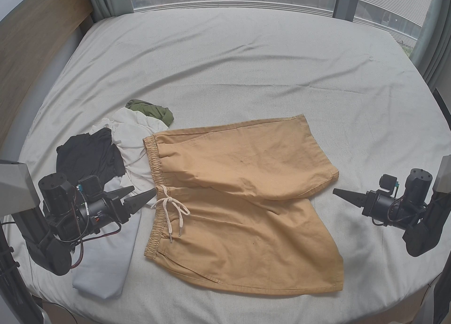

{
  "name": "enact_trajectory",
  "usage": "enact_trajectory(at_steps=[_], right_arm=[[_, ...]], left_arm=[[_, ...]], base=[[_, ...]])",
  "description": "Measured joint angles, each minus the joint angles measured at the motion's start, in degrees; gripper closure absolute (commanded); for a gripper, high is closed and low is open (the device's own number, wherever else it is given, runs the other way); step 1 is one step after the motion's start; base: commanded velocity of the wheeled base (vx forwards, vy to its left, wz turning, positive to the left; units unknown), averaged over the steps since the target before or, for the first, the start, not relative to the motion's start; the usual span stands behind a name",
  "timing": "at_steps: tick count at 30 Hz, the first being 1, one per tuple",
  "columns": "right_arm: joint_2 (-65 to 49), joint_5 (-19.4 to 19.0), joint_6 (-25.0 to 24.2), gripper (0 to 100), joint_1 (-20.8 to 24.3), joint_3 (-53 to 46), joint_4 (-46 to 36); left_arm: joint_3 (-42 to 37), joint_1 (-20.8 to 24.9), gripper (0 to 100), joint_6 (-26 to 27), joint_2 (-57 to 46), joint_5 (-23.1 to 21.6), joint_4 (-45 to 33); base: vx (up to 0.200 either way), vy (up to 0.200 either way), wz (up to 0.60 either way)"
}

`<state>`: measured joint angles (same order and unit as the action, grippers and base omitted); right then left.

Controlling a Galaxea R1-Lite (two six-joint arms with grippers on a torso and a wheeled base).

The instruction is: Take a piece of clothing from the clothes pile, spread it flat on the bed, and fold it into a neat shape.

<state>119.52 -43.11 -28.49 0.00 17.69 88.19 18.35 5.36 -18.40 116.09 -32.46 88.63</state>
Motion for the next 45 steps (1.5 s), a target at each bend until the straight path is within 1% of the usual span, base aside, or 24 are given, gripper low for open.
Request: enact_trajectory(at_steps=[4,6,12,14,22,35,42,45], right_arm=[[0.85,0.05,0.11,0,0.60,-3.02,-0.02],[1.12,0.06,1.12,0,0.74,-4.66,-0.02],[2.56,0.20,9.28,0,0.93,-10.64,0.02],[3.52,0.35,10.35,0,0.73,-12.00,0.05],[6.25,0.49,10.97,0,0.21,-15.80,0.06],[9.78,0.39,10.95,0,0.77,-16.65,0.00],[10.93,-0.20,10.44,0,2.15,-16.68,0.00],[10.84,-0.44,10.07,0,3.63,-16.68,-0.05]], left_arm=[[-0.24,0.37,0,0.06,-0.24,-0.05,-0.02],[-0.30,0.59,0,0.09,-0.27,-0.02,-0.05],[-0.33,0.91,0,0.09,-0.11,-0.05,-0.05],[-0.27,0.96,0,0.09,0.06,-0.05,-0.05],[-0.13,1.35,0,0.22,0.89,-0.02,-0.05],[0.22,1.49,0,0.48,2.10,0.01,-0.06],[0.30,1.49,0,0.48,2.43,-0.02,-0.06],[0.41,1.50,0,0.48,2.73,-0.02,-0.05]], base=[[0.000,0.000,0.00],[0.000,0.000,0.00],[0.000,0.000,0.00],[0.000,0.000,0.00],[0.000,0.000,0.00],[0.000,0.000,0.00],[0.000,0.000,0.00],[0.000,0.000,0.00]])
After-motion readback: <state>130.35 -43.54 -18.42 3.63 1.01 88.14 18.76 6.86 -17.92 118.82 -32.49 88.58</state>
